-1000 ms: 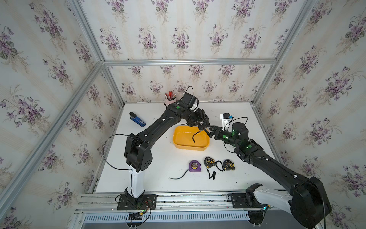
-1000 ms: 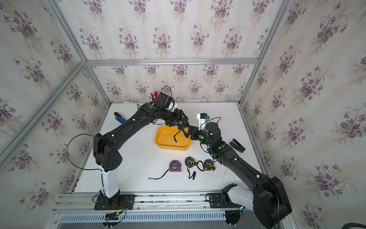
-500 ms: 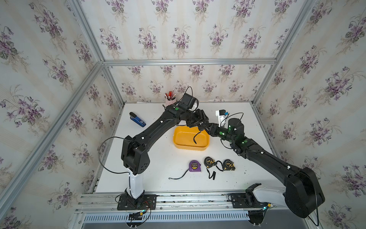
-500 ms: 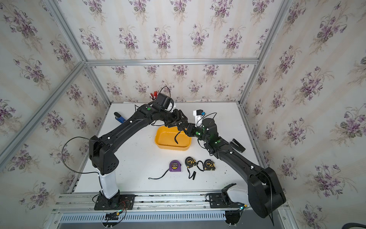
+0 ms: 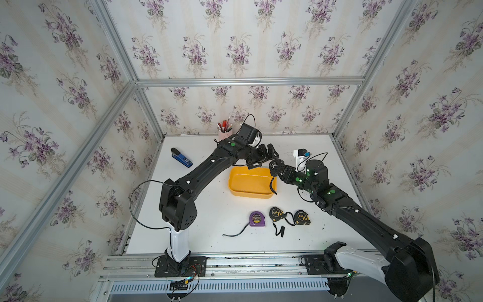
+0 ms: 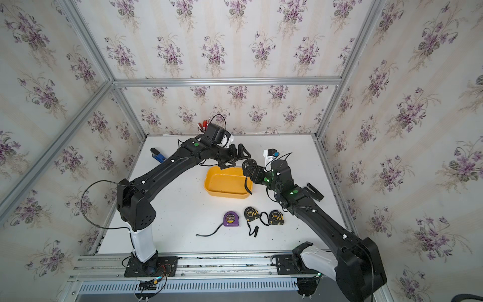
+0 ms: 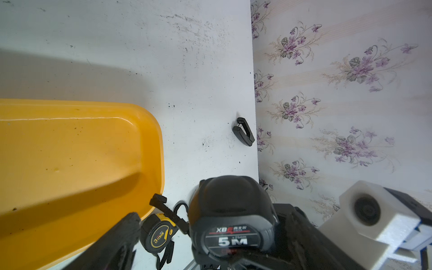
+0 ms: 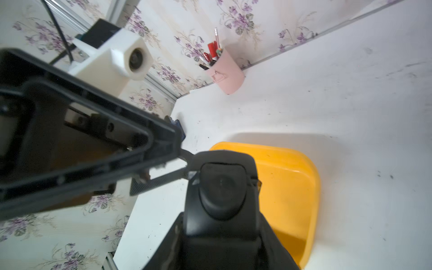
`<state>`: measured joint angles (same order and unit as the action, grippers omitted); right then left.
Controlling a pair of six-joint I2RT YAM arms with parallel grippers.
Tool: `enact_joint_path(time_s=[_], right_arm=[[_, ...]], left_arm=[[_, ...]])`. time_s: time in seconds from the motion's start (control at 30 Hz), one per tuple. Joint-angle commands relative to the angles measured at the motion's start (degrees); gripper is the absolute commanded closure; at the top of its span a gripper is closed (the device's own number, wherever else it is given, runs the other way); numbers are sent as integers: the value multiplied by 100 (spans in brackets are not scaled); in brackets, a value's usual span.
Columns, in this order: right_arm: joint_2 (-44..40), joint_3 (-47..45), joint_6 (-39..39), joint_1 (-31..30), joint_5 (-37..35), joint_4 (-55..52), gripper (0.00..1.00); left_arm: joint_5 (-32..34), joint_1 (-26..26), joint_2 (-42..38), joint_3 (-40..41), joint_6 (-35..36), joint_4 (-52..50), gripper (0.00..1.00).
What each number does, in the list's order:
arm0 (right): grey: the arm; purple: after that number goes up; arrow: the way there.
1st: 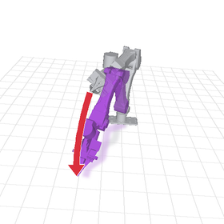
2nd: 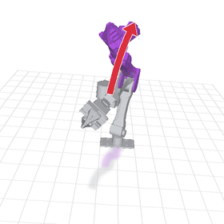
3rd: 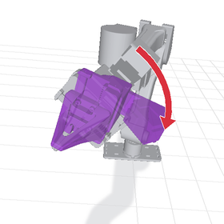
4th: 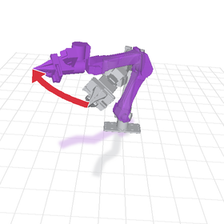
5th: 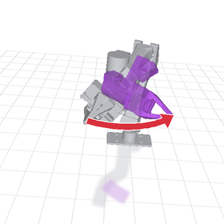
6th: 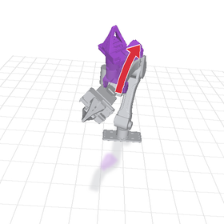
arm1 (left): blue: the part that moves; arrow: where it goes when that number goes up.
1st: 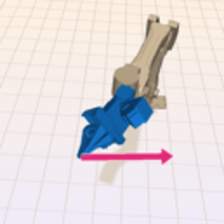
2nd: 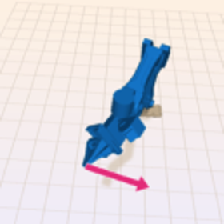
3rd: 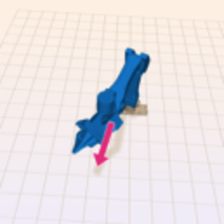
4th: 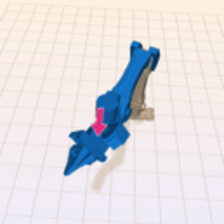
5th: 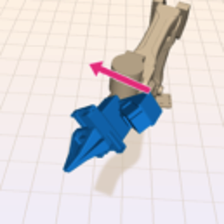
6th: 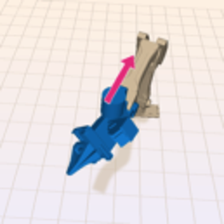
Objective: Take the tape measure out of the storage box
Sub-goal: Place the tape measure at the center of the board.
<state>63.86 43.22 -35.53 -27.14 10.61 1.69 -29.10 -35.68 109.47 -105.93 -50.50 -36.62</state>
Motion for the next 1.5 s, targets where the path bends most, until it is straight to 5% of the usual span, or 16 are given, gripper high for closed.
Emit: enact_joint_path(time_s=[0.0, 0.23, 0.57, 1.13, 1.23, 1.47], right_arm=[[-277, -59, -20, 93, -1067, -1124, 78], [-794, -516, -542, 174, -1787, -2355, 77], [672, -633, -673, 202, -875, -1542, 78], [1612, -798, -437, 548, 280, -860, 76], [1467, -854, -463, 543, 153, -1054, 68], [898, -1125, -578, 549, -189, -1499, 31]], left_arm=[[209, 41, 39, -19, 326, 32, 0], [1317, 88, -31, -147, 1220, -655, 0], [1780, 88, -238, 176, 1440, -818, 0], [2055, 88, -288, 507, 1552, -802, 0], [2140, 88, -290, 558, 1612, -800, 0], [2368, 88, -328, 639, 1875, -768, 0]])
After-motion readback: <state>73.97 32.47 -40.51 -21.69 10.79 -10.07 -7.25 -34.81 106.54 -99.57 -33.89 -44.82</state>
